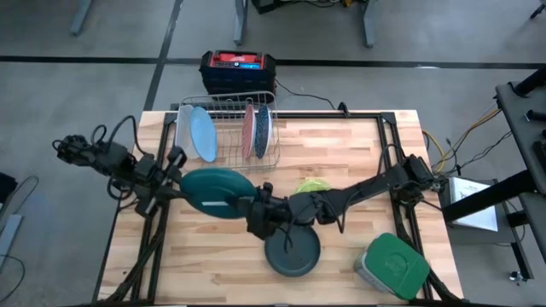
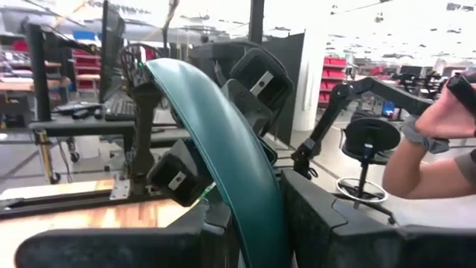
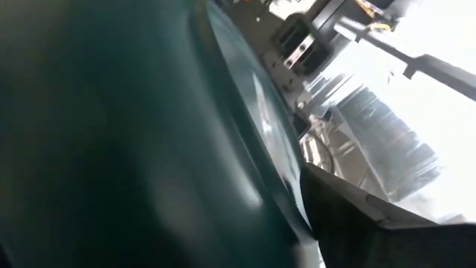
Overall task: Sort dishes
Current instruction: Put the green plate into the dish rack
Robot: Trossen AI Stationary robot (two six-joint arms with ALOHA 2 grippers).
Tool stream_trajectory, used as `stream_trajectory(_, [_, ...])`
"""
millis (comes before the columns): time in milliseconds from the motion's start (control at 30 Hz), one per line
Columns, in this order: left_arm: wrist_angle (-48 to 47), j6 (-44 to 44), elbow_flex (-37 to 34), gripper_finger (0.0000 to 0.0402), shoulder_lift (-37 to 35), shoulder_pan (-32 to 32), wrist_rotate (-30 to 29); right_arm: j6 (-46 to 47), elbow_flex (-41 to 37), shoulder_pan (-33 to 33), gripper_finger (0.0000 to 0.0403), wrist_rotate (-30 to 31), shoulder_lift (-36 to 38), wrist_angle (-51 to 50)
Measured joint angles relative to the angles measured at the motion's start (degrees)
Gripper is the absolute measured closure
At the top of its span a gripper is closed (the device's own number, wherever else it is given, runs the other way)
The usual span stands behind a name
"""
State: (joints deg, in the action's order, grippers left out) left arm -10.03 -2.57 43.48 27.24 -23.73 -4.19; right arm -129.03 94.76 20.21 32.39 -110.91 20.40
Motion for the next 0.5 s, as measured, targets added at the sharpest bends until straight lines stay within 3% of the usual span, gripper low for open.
stream_trajectory(500, [2.1,2.4,-0.1,0.0329,-2.3,-0.1,-2.7,5.3,0.0,-2.4,0.0151,2.3,0.0,4.6])
